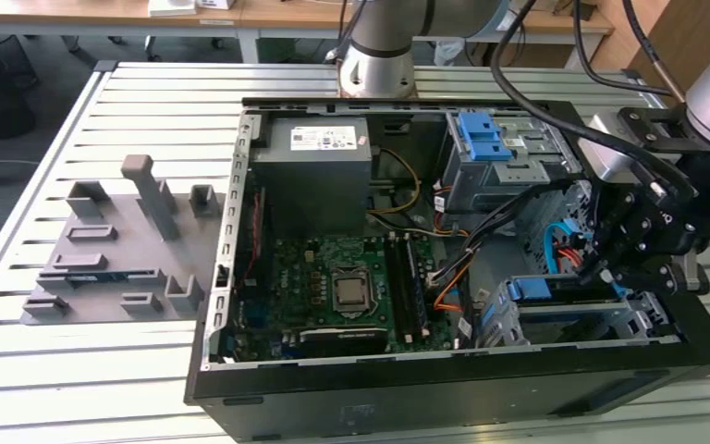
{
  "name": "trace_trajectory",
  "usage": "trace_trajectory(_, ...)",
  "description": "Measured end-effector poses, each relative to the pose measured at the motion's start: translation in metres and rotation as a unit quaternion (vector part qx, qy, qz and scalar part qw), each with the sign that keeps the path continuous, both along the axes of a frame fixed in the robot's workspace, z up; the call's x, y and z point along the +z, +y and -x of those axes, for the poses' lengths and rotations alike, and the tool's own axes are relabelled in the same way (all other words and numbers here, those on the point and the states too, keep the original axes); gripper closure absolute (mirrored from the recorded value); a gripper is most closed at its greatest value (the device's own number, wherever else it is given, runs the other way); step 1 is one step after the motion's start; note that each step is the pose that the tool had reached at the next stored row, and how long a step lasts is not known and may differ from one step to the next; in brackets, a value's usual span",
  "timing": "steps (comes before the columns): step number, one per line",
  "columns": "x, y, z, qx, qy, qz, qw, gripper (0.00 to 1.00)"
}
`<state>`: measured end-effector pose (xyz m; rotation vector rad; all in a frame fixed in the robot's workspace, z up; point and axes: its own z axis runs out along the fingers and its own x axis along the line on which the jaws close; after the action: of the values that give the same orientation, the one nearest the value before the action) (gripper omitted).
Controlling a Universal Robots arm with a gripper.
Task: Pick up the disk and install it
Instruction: 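Insert the first disk wire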
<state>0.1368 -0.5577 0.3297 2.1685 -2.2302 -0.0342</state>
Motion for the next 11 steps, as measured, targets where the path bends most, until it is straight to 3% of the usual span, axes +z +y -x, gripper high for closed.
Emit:
trace_trajectory(7, 0.0006, -0.0001, 0.0, 0.0, 0.0, 0.0001, 1.0, 0.81)
trace_trajectory(8, 0.0017, 0.0, 0.0, 0.0, 0.0, 0.0001, 1.0, 0.75)
trace_trajectory(11, 0.0075, 0.0, 0.0, 0.0, 0.0, -0.0001, 1.0, 0.75)
